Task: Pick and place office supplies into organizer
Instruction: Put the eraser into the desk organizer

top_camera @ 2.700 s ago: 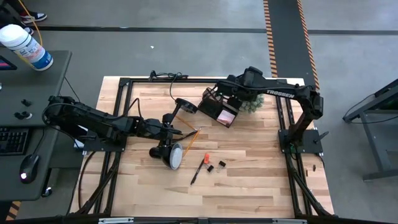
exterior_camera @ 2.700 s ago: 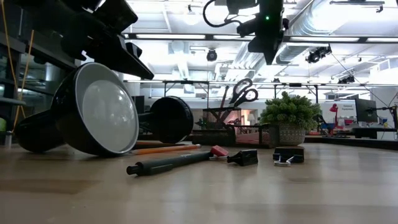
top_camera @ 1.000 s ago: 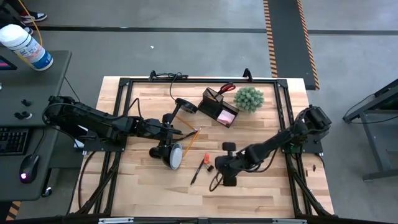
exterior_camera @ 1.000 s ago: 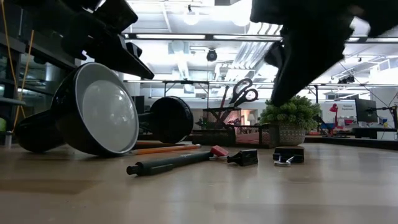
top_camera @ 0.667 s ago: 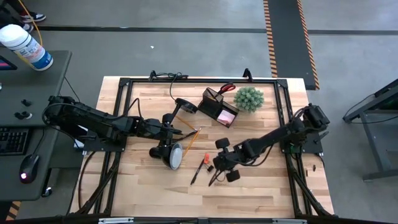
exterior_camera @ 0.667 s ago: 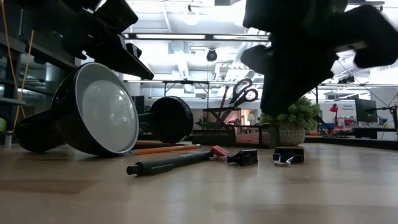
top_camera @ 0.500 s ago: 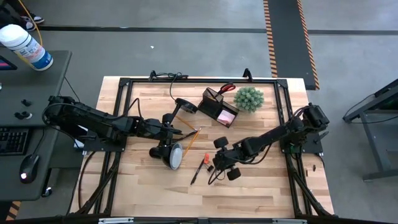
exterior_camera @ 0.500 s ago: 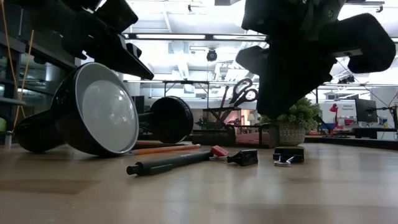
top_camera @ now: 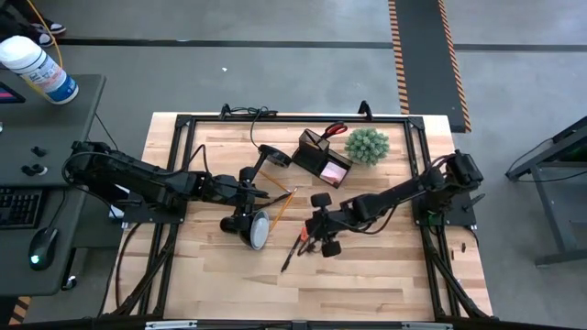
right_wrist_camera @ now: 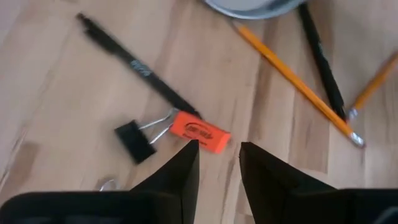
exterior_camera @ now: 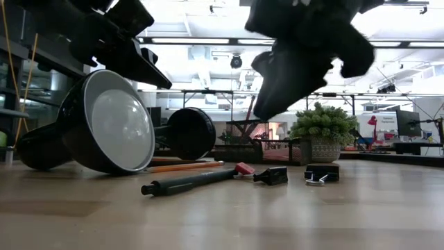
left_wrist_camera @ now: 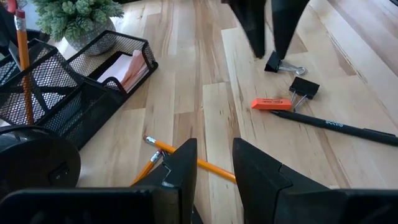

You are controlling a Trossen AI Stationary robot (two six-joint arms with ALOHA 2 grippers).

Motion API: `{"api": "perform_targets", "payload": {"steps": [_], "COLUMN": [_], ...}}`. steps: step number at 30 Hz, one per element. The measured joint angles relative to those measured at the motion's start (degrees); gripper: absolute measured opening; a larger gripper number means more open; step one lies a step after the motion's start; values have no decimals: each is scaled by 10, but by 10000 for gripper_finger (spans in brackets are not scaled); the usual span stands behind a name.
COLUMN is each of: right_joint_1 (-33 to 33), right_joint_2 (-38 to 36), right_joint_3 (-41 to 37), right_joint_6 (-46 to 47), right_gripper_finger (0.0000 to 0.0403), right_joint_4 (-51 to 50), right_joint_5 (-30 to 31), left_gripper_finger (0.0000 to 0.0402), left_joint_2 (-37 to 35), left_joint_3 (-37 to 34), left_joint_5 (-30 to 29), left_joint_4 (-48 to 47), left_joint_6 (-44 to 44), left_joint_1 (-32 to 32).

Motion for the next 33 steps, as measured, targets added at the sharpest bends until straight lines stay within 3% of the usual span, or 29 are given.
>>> {"api": "perform_targets", "payload": {"steps": [8, 19, 33], "right_joint_1": [3, -47, -81], "right_joint_2": [37, 74, 115], "right_joint_3": [4, 46, 106], "right_joint_6": [-195, -264, -334], "right_gripper_finger": [108, 115, 115], "right_joint_4": [34, 9, -61], "right_joint_5": [-35, -123, -169], "left_gripper_finger": [92, 92, 92], "left_joint_2": [0, 0, 0], "left_joint_3": [0, 0, 0], "left_joint_5": [0, 0, 0], "left_joint_4": [1, -1, -4], "left_joint_6": [4, 2, 3], "left_joint_1": [0, 0, 0]}}
